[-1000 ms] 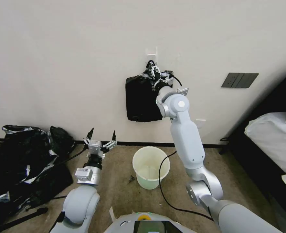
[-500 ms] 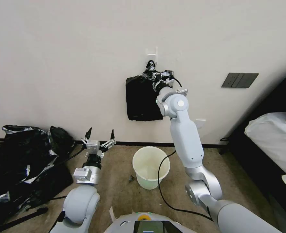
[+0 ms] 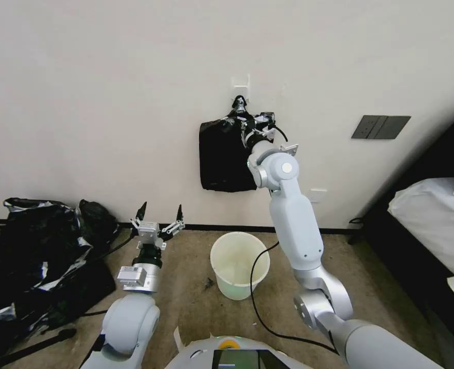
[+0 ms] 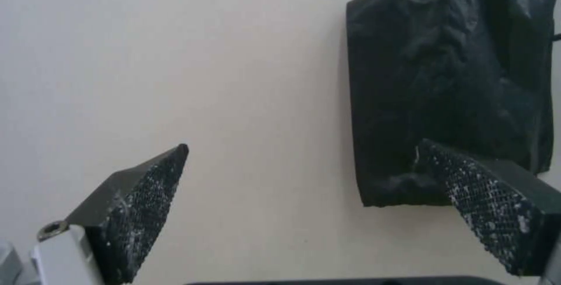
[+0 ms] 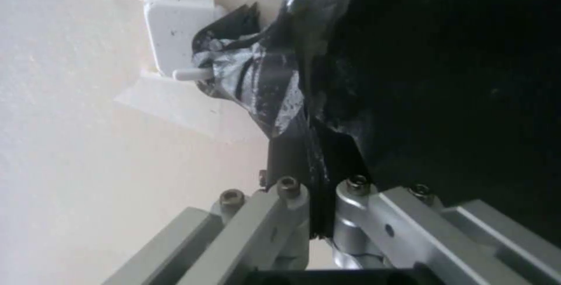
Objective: Place a trash bag onto the trash bin.
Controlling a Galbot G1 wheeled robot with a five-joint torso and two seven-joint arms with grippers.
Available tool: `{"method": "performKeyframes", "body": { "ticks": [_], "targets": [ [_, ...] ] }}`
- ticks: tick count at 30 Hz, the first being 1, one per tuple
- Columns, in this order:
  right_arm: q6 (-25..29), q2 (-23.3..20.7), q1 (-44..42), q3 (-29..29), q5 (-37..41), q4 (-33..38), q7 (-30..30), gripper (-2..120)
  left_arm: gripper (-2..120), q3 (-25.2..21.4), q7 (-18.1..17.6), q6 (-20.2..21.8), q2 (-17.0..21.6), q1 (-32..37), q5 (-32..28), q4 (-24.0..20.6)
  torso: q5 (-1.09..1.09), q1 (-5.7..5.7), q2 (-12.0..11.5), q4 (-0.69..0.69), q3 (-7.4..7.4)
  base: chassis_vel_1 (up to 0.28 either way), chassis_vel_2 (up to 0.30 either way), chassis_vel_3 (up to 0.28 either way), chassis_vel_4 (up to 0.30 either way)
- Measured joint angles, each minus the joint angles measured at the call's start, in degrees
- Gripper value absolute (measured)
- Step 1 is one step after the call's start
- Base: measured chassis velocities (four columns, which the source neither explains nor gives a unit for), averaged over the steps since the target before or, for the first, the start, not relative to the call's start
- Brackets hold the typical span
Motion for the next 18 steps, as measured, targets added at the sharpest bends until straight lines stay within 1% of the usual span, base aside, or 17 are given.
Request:
{"method": "performKeyframes", "body": {
  "ticks": [5,10,14,18],
  "targets": [
    [-0.1,-1.8,-3.4,-0.7,0.5,3.2,1.2,0,100,0.0,0.1,-0.4,-0.6,0.3,0.4,0.4,0.0,0.0,0.0,-0.01,0.0,0.0,0.0,0.0,0.0],
    [-0.3,-2.7,-6.6,-1.1,0.5,5.3,2.0,0,100,0.2,0.3,-0.5,-0.9,0.4,1.0,0.5,0.01,0.0,0.0,0.0,0.0,0.0,0.0,0.0,0.0],
    [-0.4,-3.2,-10.0,-1.4,0.5,7.6,2.1,0,100,0.3,0.4,-0.6,-1.0,0.4,1.4,0.5,0.0,0.0,0.0,0.0,0.0,0.0,0.0,0.0,0.0],
    [-1.0,-4.7,-14.8,-1.8,0.3,10.5,2.0,0,100,0.4,0.4,-0.6,-1.1,0.4,1.6,0.6,0.01,0.0,0.0,-0.01,-0.01,0.0,0.0,0.0,0.0]
  ]
}}
